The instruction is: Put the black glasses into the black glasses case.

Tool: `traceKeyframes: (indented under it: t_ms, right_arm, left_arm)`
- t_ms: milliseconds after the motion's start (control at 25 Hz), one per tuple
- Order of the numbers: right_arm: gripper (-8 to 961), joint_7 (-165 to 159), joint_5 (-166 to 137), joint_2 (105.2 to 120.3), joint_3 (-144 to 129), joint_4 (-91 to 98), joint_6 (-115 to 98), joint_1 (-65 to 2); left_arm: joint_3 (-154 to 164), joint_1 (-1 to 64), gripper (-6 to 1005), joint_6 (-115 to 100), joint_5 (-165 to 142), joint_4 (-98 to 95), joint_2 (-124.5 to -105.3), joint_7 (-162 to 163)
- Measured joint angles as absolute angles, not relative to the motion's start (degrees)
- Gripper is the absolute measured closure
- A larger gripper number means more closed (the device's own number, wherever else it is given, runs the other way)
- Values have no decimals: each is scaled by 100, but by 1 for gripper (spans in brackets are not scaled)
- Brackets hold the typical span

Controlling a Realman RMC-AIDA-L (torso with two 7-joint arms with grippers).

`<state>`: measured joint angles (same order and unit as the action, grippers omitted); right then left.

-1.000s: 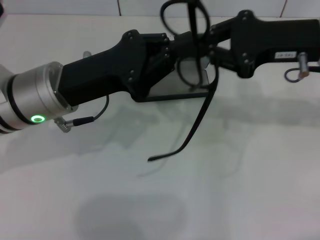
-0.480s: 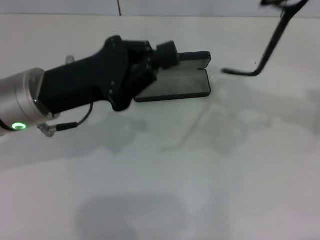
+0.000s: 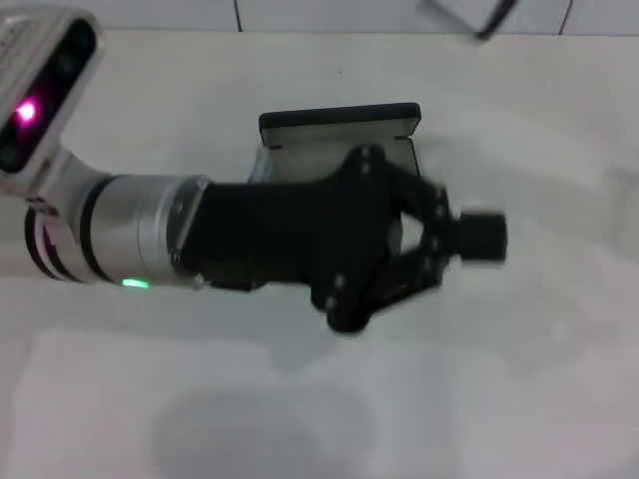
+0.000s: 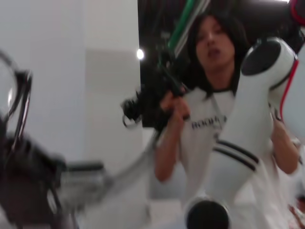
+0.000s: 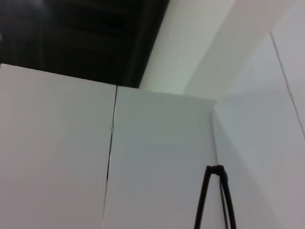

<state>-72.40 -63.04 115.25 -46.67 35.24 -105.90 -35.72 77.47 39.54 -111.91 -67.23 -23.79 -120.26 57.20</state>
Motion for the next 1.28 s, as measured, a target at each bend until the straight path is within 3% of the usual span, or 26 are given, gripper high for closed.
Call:
traceKeyframes:
  t_ms: [240,1280]
  right_arm:
    - [857,-6945,-6701,11580,-4945,2991,-10317,-3812]
    - [857,-6894,-6862,11548,-6676,3030,-9244,-4115]
  left_arm:
    - [7787,3796,968,-11183,-5942,-2240,-12028,5594]
    - [7761,3682,968,-10515,-4939,-1669,-12021,5964]
